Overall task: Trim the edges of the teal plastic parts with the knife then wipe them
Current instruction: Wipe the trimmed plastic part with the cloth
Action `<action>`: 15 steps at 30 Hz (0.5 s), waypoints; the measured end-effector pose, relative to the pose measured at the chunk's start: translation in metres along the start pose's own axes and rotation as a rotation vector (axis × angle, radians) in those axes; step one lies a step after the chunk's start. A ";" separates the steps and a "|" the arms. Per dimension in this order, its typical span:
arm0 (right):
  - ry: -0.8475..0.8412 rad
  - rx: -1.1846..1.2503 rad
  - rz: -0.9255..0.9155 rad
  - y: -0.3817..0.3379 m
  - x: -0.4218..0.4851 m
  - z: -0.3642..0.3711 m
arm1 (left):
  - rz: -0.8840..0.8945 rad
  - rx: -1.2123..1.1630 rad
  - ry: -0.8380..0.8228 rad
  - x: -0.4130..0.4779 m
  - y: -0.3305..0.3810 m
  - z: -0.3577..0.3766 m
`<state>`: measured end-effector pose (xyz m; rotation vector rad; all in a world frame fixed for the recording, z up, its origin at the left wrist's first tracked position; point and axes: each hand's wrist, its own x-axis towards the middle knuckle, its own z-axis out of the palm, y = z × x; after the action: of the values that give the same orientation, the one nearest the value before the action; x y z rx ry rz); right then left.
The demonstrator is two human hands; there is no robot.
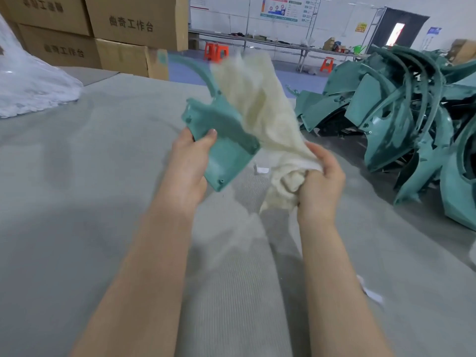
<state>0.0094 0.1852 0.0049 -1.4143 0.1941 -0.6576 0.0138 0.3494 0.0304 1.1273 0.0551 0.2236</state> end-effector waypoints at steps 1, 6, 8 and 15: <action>0.102 0.105 0.053 -0.003 0.001 -0.003 | -0.072 -0.148 -0.018 0.001 -0.007 -0.002; 0.021 -0.009 -0.072 -0.008 -0.007 0.001 | -0.281 -0.463 -0.085 0.007 -0.026 -0.014; -0.269 -0.173 -0.210 -0.007 -0.024 0.015 | -0.347 -0.512 -0.153 0.005 -0.029 -0.014; -0.596 -0.951 -0.487 0.025 -0.040 0.054 | -0.393 -0.375 -0.177 0.000 -0.038 -0.007</action>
<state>0.0116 0.2529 -0.0197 -2.5562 -0.3802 -0.5082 0.0184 0.3404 -0.0065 0.7396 0.0725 -0.2113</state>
